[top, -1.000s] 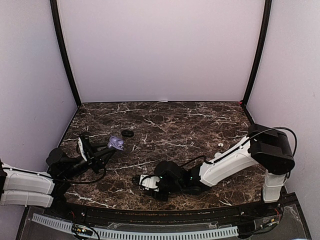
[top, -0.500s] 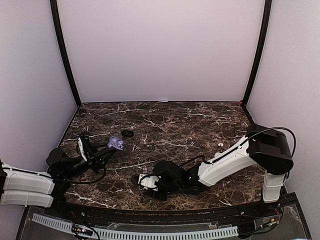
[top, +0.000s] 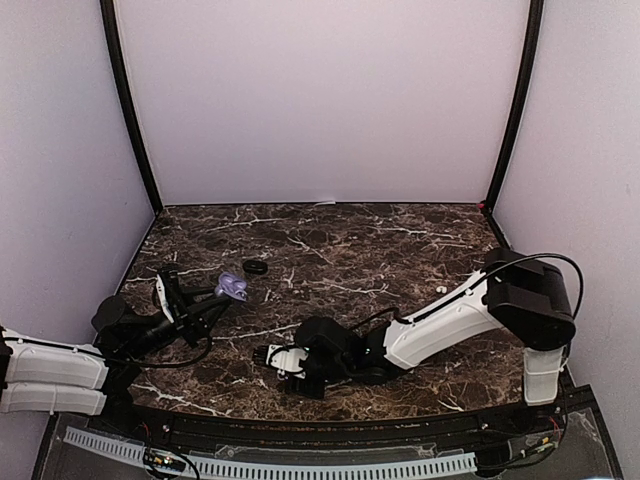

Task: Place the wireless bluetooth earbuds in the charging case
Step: Move the left earbud to the center of the board.

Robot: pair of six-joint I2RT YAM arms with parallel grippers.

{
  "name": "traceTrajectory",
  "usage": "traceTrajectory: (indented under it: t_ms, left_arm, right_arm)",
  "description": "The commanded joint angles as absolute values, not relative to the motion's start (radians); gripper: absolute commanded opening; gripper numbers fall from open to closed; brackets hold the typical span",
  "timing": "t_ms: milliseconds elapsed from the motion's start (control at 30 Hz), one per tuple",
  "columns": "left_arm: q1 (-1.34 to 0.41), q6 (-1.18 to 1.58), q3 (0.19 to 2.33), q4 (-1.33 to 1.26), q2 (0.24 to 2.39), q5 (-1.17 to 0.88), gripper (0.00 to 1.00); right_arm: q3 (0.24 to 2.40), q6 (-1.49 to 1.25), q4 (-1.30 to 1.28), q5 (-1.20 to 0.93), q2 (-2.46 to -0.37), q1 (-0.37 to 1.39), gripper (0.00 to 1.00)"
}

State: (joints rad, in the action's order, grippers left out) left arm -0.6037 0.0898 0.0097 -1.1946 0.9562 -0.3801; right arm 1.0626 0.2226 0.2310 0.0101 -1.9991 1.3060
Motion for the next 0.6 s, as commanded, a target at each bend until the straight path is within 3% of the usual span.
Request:
traceTrajectory:
  t_ms: [0,200,567]
  left_arm:
    - [-0.598,0.080,0.000,-1.204,0.942,-0.376,0.18]
    - [-0.598,0.079,0.000,-1.203,0.944,-0.374,0.18]
    - [-0.598,0.080,0.002,-1.205,0.951,-0.379,0.18]
  right_arm:
    - [1.109,0.192,0.180,-0.067,-2.026,1.277,0.49]
    - [1.125,0.176,0.119,-0.169,-2.024,1.243,0.42]
    - [1.032,0.135,0.177,-0.150,-1.937,1.221,0.25]
